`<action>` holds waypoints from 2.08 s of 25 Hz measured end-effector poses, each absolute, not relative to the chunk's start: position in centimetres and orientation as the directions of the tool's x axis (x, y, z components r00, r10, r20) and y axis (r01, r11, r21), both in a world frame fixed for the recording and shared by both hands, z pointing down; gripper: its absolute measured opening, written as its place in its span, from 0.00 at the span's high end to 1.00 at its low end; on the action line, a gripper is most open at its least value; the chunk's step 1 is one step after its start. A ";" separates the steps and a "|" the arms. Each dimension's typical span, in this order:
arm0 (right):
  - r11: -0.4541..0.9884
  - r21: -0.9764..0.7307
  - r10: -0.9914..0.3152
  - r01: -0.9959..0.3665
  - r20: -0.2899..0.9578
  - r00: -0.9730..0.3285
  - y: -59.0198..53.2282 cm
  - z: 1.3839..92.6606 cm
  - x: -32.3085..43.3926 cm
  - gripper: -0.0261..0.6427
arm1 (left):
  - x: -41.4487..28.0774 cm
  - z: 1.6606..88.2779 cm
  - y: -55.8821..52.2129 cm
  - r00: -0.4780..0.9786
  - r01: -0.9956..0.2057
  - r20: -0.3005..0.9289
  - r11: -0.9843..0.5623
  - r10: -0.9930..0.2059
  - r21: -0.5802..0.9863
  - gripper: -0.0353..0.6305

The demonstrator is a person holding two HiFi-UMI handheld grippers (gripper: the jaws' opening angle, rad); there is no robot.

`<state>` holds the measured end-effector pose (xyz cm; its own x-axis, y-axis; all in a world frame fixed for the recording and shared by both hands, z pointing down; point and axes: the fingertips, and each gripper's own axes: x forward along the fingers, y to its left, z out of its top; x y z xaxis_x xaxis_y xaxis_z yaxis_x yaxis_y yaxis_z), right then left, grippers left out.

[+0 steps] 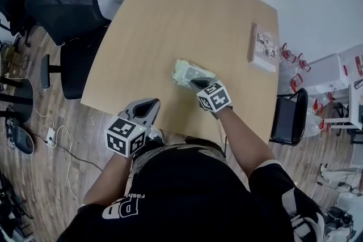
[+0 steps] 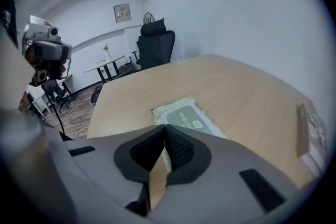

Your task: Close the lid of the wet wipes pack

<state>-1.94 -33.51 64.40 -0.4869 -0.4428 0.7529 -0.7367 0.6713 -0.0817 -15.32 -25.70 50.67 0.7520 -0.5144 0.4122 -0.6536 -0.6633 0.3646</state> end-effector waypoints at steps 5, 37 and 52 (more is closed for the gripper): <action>0.582 -0.139 -0.573 -0.801 0.629 -0.526 -32.2 60.2 -2.1 0.95 | -15.1 50.3 -26.0 0.796 -0.592 0.400 -0.723 -0.455 0.356 0.92; 0.667 -0.253 -0.657 -0.701 0.245 -0.713 -13.1 42.6 5.0 0.95 | -3.0 43.9 -15.7 0.826 -0.559 0.212 -0.709 -0.523 0.429 0.92; 0.720 -0.297 -0.582 -0.628 0.234 -0.778 -2.3 43.9 9.6 0.95 | 0.9 44.4 -2.7 0.738 -0.667 0.232 -0.633 -0.634 0.394 0.92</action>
<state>9.59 -2.34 43.89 -0.7784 -0.5825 0.2342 -0.6278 0.7196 -0.2967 0.89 -2.71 44.40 0.7378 -0.6340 0.2317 -0.6671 -0.6325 0.3935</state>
